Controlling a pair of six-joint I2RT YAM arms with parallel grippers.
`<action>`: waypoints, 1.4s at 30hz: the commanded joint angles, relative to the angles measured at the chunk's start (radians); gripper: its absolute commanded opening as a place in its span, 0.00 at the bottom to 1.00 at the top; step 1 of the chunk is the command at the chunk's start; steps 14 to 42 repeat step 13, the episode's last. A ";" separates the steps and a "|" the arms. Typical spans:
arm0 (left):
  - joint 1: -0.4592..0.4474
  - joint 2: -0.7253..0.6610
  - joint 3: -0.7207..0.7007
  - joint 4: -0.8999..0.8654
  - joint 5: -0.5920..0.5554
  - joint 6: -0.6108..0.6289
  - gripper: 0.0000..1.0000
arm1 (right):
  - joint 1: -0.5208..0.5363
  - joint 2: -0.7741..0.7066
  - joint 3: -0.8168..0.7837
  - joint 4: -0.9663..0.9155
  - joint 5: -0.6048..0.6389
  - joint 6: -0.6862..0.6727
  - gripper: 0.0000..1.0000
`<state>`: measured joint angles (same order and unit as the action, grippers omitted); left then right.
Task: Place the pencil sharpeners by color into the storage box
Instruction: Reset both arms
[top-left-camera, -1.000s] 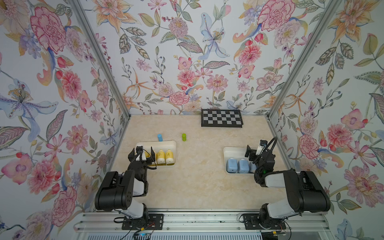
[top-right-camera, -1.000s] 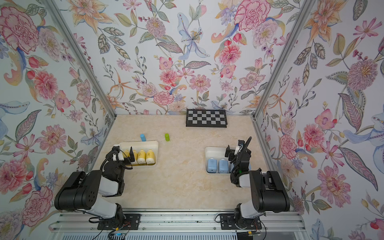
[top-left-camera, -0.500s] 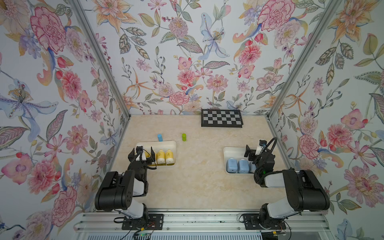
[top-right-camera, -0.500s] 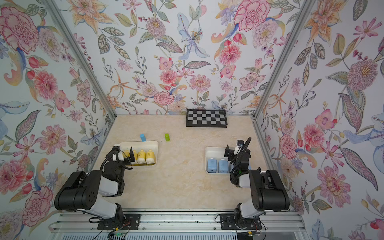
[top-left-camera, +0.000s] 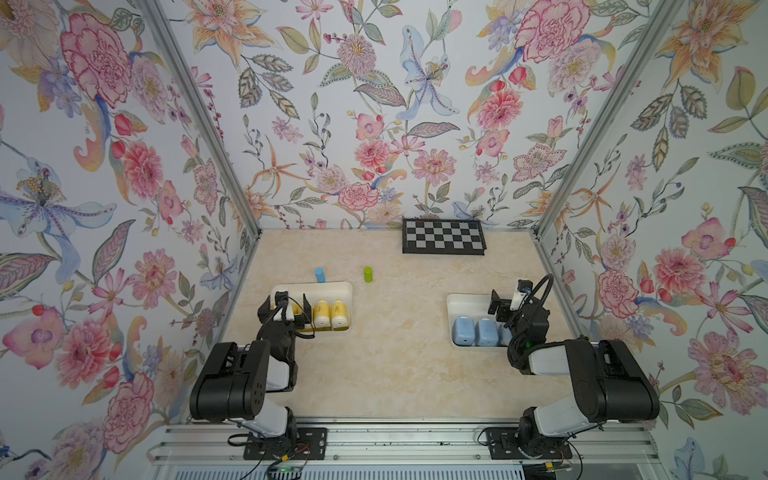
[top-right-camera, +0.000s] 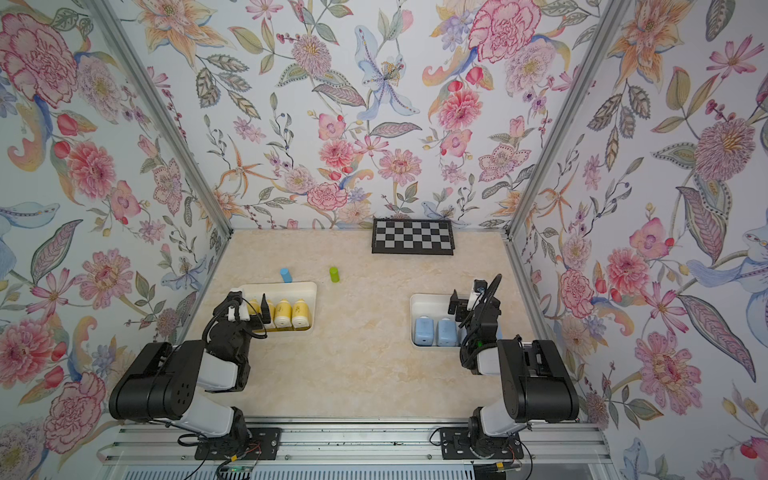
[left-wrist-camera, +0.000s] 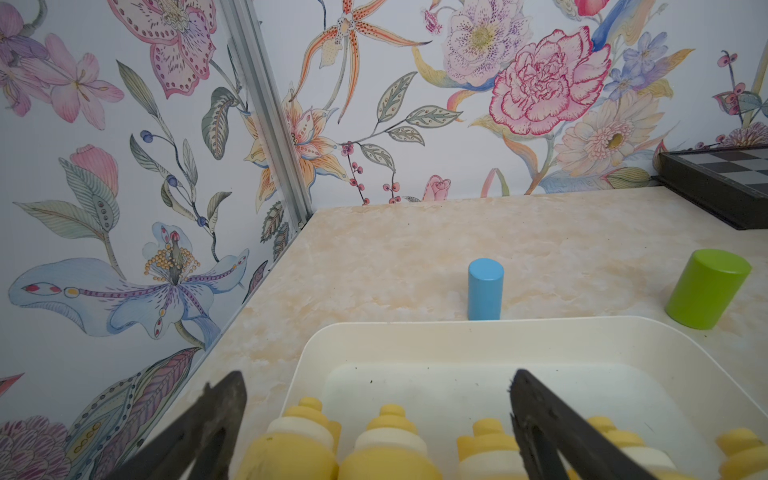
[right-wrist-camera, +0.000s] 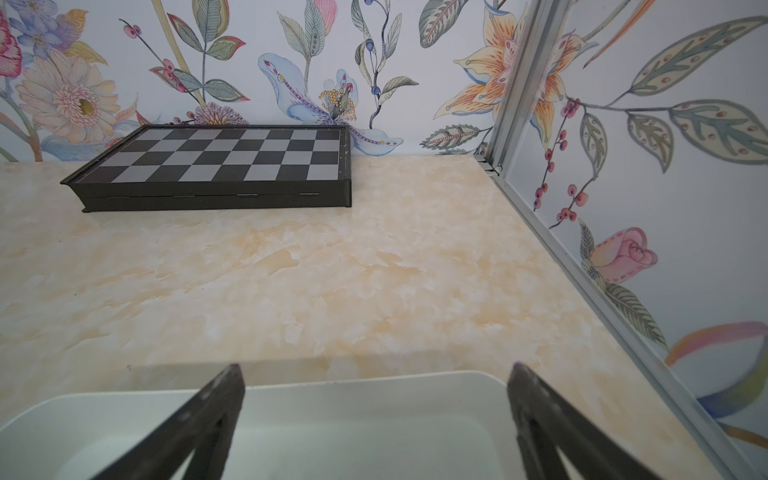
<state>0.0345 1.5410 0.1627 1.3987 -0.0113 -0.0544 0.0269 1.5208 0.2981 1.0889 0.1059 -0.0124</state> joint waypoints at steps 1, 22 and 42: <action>-0.017 0.006 0.034 0.004 -0.003 0.037 0.99 | 0.010 0.021 -0.005 0.008 0.007 -0.014 1.00; -0.018 0.005 0.032 0.006 -0.007 0.037 0.99 | 0.010 0.019 -0.006 0.009 0.008 -0.014 1.00; -0.018 0.005 0.032 0.006 -0.007 0.037 0.99 | 0.010 0.019 -0.006 0.009 0.008 -0.014 1.00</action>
